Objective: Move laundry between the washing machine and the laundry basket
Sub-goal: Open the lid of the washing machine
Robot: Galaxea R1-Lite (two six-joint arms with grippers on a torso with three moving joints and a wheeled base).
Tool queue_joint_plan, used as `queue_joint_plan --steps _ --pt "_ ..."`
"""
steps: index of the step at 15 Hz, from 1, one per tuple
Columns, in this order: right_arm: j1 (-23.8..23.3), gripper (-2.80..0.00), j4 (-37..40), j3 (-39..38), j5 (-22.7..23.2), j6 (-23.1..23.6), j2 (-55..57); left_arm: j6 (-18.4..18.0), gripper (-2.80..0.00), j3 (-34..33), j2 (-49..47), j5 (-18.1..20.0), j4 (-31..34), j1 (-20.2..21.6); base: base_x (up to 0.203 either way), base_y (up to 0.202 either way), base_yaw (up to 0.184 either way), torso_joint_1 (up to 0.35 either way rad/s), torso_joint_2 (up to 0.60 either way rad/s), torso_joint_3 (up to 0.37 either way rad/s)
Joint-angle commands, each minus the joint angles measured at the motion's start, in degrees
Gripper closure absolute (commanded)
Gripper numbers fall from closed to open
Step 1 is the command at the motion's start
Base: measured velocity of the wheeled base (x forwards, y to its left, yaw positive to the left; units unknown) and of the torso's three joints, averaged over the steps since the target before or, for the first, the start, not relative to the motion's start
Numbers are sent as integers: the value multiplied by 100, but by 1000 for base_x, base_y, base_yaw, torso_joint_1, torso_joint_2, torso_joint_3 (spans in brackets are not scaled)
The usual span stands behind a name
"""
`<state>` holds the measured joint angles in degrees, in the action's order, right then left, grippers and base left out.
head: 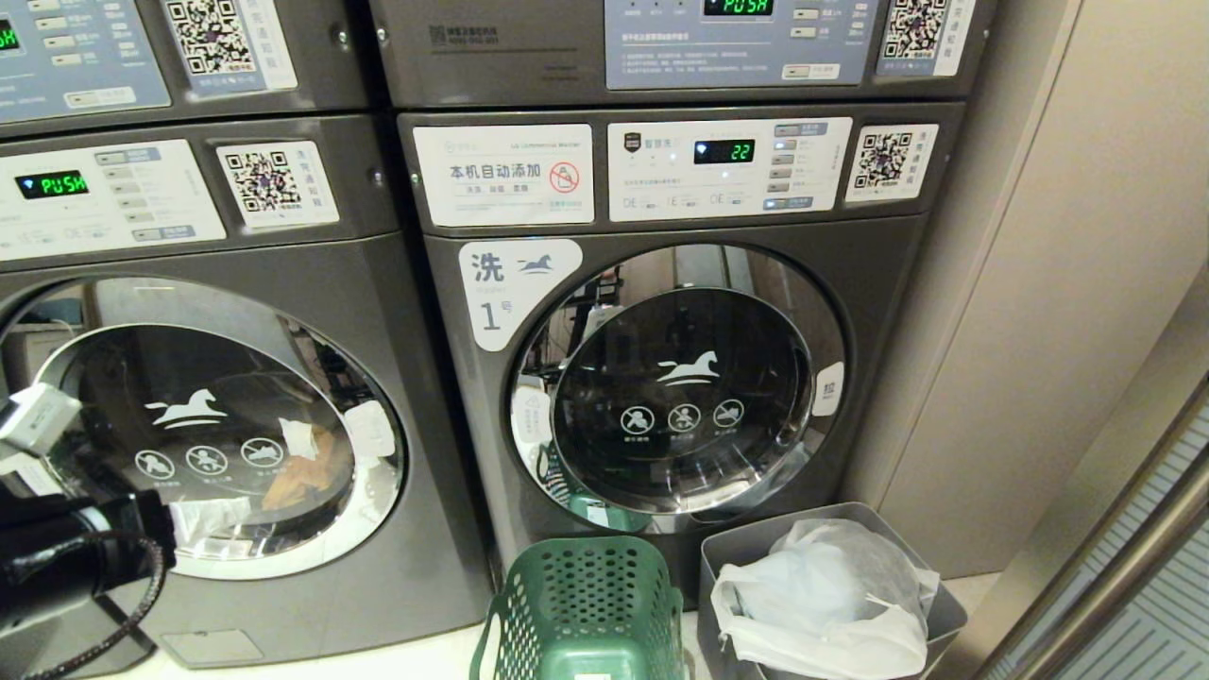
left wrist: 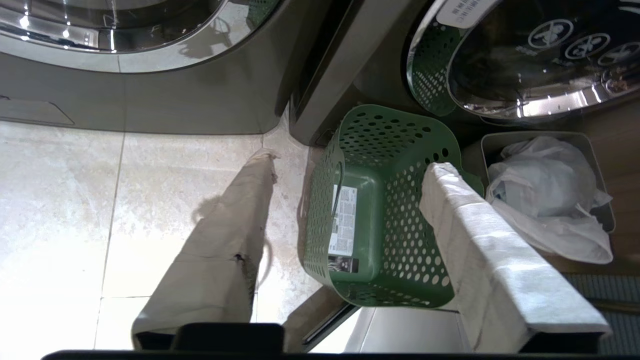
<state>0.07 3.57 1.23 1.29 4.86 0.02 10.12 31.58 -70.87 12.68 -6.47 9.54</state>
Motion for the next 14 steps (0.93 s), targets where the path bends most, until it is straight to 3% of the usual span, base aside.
queue_joint_plan --steps 1,4,6,8,10,14 --pt "1 0 3 0 3 7 2 -38 -280 -128 -746 341 -477 458 0 0 0 0 0 0" --pt "1 0 3 0 3 7 -2 -414 -280 -261 -2334 999 -2509 1096 0 0 0 0 0 0" --pt "1 0 3 0 3 7 -2 -699 -280 -287 -3487 1319 -4426 1288 0 0 0 0 0 0" --pt "1 0 3 0 3 7 6 -897 -280 -216 -4429 1624 -5912 1354 0 0 0 0 0 0" --pt "1 0 3 0 3 7 -2 -1058 -280 178 -5071 1958 -6512 1386 0 0 0 0 0 0" --pt "1 0 3 0 3 7 -2 -1603 -280 901 -5691 2590 -6781 1328 0 0 0 0 0 0"
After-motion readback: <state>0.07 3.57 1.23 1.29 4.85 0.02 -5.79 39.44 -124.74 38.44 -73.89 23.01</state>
